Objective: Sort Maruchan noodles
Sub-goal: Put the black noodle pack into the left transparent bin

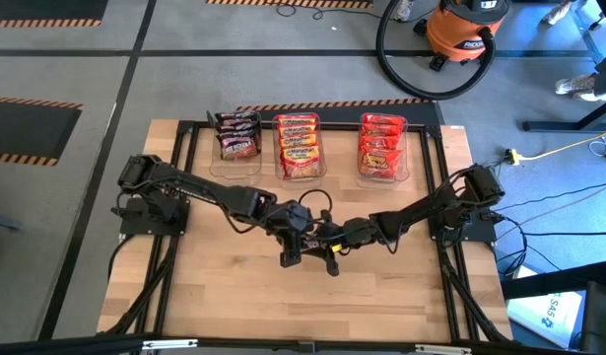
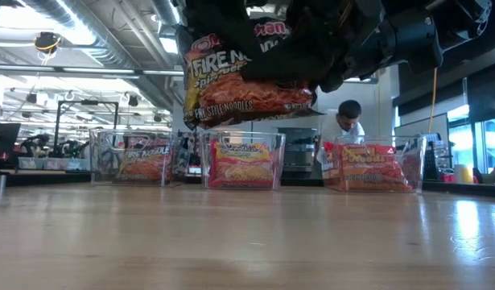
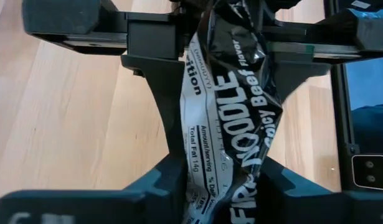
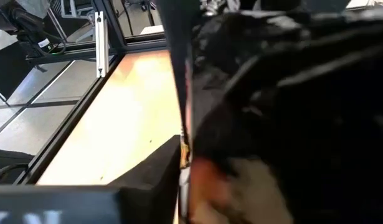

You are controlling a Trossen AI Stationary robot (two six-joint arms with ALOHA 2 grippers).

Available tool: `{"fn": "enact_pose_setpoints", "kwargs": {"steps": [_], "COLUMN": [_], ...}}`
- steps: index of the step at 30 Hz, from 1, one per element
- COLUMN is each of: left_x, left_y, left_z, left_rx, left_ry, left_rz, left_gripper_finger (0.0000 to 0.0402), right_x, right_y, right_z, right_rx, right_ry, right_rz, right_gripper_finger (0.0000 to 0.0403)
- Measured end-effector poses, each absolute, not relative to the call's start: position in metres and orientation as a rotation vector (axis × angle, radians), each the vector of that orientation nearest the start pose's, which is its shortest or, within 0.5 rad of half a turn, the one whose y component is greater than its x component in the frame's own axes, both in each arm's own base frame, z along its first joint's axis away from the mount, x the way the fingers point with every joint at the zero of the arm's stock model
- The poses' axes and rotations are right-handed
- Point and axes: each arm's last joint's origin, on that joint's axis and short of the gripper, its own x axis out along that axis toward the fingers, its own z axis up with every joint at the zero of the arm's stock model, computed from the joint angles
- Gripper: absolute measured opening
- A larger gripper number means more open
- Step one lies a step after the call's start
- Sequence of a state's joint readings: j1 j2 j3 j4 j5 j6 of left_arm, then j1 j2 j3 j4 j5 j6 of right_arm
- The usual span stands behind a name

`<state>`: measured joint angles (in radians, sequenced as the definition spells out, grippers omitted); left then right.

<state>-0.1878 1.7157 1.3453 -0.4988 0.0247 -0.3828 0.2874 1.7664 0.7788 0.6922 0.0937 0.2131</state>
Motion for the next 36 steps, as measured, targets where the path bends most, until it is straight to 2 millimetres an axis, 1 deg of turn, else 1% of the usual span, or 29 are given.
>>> {"fn": "enact_pose_setpoints", "kwargs": {"steps": [1,5,10,15,21,23,26,31,36], "left_x": [0.364,0.363,0.355,0.338,0.312,0.303,0.289,0.255,0.222], "left_y": [-0.07,-0.069,-0.073,-0.074,-0.071,-0.065,-0.053,-0.029,0.004], "left_z": [0.258,0.257,0.259,0.269,0.289,0.298,0.314,0.339,0.358], "left_rx": [-0.286,-0.277,-0.251,-0.17,-0.053,-0.023,-0.01,0.032,0.095], "left_ry": [0.893,0.904,0.95,0.997,1.029,1.024,1.005,0.997,0.991], "left_rz": [-0.028,-0.022,-0.022,-0.009,0.003,-0.008,0.001,0.089,0.236], "left_gripper_finger": [0.0105,0.0104,0.0104,0.0104,0.0104,0.0104,0.0104,0.0104,0.0104], "right_x": [0.335,0.334,0.325,0.311,0.301,0.299,0.298,0.302,0.305], "right_y": [0.096,0.096,0.095,0.091,0.087,0.087,0.087,0.078,0.068], "right_z": [0.163,0.164,0.178,0.197,0.212,0.213,0.209,0.209,0.209], "right_rx": [0.155,0.174,0.175,0.153,0.075,0.024,-0.049,-0.038,-0.006], "right_ry": [0.309,0.316,0.372,0.419,0.409,0.403,0.435,0.424,0.421], "right_rz": [0.161,0.174,0.213,0.199,0.188,0.206,0.236,0.198,0.163], "right_gripper_finger": [0.0151,0.0197,0.0241,0.0256,0.0253,0.0253,0.0253,0.0253,0.0253]}}
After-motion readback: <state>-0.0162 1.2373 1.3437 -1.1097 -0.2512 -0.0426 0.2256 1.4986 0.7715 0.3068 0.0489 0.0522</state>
